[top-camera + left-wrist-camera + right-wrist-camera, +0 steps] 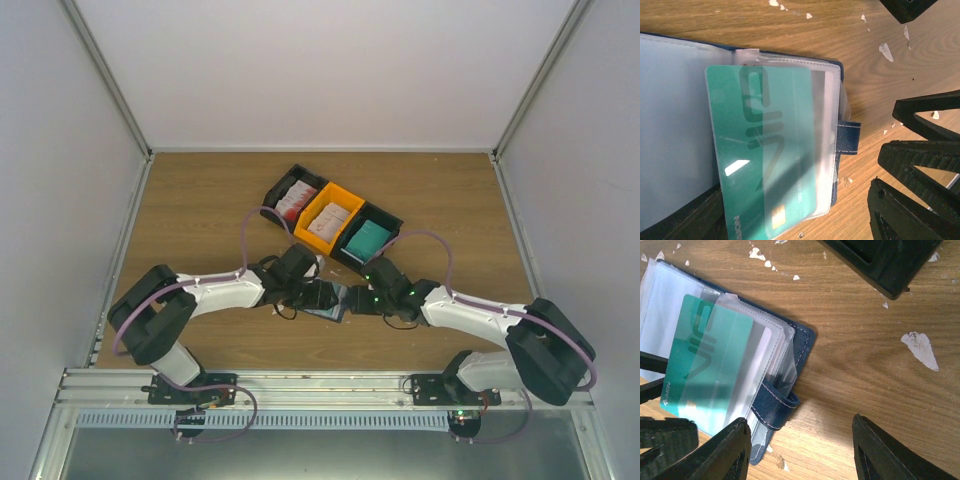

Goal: Put the credit cards into the card holder
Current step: Insert the credit card into the card holder.

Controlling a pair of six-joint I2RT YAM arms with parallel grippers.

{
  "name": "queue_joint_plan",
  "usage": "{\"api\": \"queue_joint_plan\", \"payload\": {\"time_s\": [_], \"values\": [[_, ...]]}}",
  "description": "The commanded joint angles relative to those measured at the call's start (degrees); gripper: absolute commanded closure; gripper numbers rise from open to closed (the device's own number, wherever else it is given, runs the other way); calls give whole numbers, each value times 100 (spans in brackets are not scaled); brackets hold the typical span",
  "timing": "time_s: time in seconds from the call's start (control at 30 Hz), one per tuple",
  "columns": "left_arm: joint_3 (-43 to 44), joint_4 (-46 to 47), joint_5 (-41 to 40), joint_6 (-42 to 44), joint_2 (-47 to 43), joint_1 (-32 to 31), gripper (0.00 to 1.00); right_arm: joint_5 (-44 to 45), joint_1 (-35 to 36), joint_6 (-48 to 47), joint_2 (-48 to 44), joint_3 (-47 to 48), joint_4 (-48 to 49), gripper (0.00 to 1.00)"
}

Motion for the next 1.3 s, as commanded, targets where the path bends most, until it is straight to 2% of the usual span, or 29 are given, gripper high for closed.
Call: {"api": "queue_joint_plan", "payload": {"time_s": [0.0, 0.33, 0.47, 0.6, 0.7, 1.0, 1.27], "values": [[-24, -358, -475, -98, -359, -67, 26, 18, -50, 30, -46, -29, 202, 43], [27, -444, -721, -104, -362, -67, 24, -155, -65, 26, 220, 61, 471, 43], [56, -329, -768, -61, -266, -65, 36, -221, -71, 7, 386, 81, 554, 43], [277, -516, -934, 4, 100, -58, 51, -301, -85, -76, 513, 117, 646, 49], [337, -517, -921, 36, 303, -58, 58, -324, -92, -142, 582, 151, 685, 50], [582, -640, -745, 414, 499, -154, 69, -654, -312, -377, 867, 289, 910, 53], [826, -684, -621, 740, 651, -323, 74, -895, -373, -537, 1111, 430, 1067, 54]]}}
